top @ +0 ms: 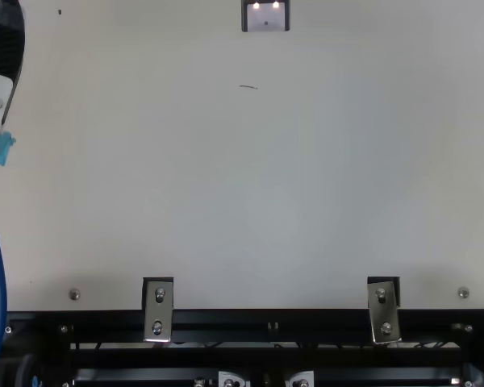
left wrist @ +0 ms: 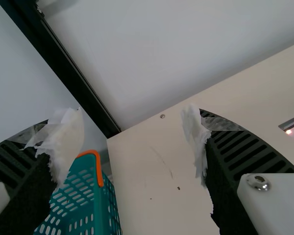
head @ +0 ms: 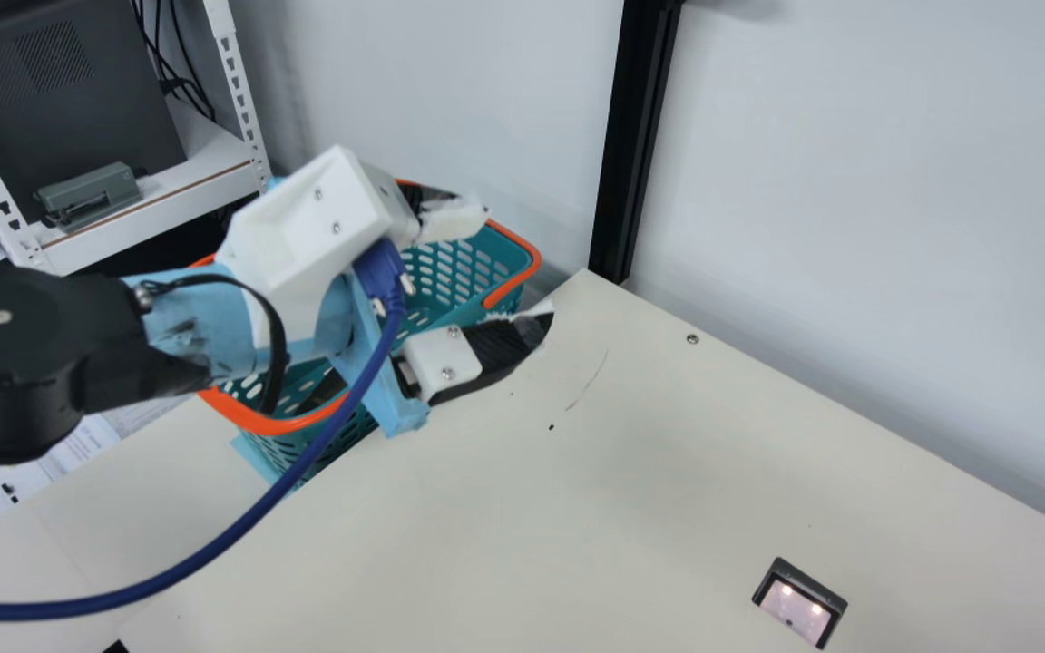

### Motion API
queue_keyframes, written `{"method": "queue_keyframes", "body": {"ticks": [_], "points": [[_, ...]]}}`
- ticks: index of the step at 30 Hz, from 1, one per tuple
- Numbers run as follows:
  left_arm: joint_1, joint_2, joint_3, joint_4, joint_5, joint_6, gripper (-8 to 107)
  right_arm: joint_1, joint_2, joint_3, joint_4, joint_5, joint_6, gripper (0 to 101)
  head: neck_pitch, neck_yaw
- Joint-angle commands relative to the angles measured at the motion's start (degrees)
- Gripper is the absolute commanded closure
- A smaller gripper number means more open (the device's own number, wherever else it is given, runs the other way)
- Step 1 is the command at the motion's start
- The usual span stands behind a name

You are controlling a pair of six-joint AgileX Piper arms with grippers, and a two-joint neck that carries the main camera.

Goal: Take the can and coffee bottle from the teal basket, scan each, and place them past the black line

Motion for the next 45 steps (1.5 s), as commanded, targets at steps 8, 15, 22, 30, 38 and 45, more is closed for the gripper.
{"method": "queue_keyframes", "body": {"ticks": [8,15,22,30,38,45], "points": [[3.0,15.4,-9.6,15.3,-17.0,-11.8,9,0.0,0.0,0.0,0.0,0.0,0.0,0,-2.1,1.1],[10.6,31.5,-19.4,22.7,-23.3,-17.3,9,0.0,0.0,0.0,0.0,0.0,0.0,0,-2.1,1.1],[18.0,44.2,-25.6,18.9,-19.8,-14.2,9,0.0,0.0,0.0,0.0,0.0,0.0,0,-2.1,1.1],[17.8,44.2,-25.5,18.6,-19.6,-14.3,9,0.0,0.0,0.0,0.0,0.0,0.0,0,-2.1,1.1],[19.2,46.9,-25.4,24.4,-20.7,-20.9,9,0.0,0.0,0.0,0.1,0.0,0.0,0,-2.1,1.1],[24.7,53.4,-26.7,25.9,-16.9,-25.9,9,0.0,0.0,0.0,0.1,0.0,0.0,0,-2.1,1.1]]}}
